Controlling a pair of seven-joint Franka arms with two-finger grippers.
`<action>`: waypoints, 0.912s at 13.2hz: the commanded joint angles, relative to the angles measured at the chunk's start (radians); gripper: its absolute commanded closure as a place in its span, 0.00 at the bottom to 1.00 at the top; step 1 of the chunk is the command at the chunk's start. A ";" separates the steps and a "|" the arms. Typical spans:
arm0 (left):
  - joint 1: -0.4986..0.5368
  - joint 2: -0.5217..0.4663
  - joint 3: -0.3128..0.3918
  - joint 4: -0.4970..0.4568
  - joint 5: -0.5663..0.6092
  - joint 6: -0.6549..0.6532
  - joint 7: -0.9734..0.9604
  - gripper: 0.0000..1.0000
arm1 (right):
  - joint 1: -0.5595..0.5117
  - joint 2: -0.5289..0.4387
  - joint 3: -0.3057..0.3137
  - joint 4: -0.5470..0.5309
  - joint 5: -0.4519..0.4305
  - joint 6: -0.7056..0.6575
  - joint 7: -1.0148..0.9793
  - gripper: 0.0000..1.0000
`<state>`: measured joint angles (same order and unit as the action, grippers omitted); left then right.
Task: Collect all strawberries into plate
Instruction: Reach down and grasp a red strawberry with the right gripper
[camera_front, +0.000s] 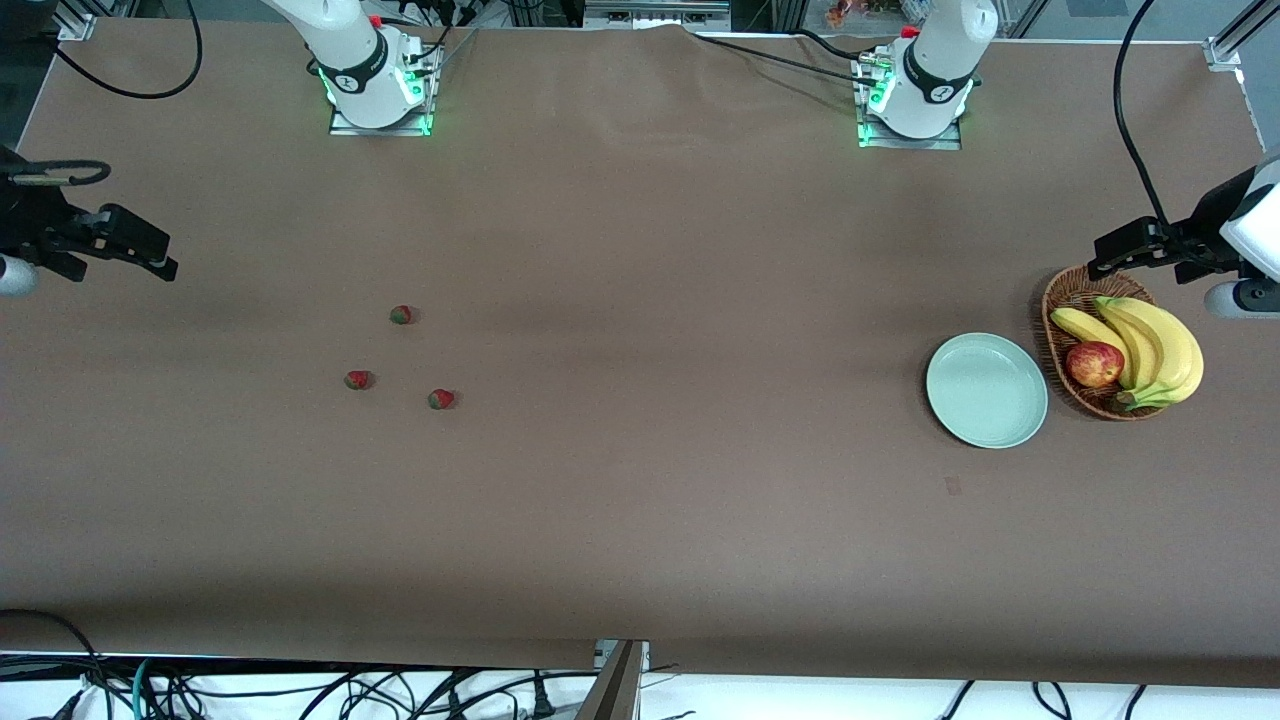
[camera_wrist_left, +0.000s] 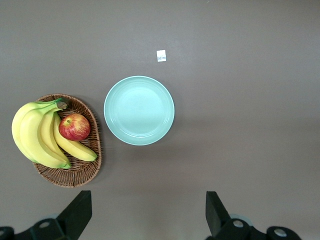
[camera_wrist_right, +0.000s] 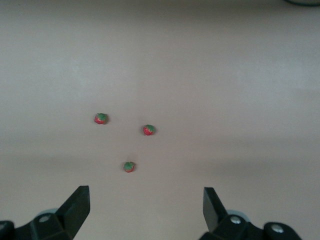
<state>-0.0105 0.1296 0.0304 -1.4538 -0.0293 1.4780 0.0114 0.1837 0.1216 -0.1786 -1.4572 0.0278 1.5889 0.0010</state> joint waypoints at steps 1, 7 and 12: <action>0.003 0.018 0.002 0.035 -0.009 -0.008 0.012 0.00 | 0.000 0.099 0.014 0.009 0.006 0.017 0.002 0.00; 0.003 0.018 0.003 0.035 -0.012 -0.008 0.012 0.00 | 0.048 0.303 0.021 -0.089 0.024 0.150 -0.018 0.00; 0.003 0.018 0.003 0.035 -0.012 -0.008 0.012 0.00 | 0.069 0.325 0.022 -0.464 0.024 0.651 -0.027 0.00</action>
<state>-0.0102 0.1320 0.0322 -1.4495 -0.0293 1.4780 0.0114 0.2503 0.4703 -0.1539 -1.7836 0.0391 2.0886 -0.0046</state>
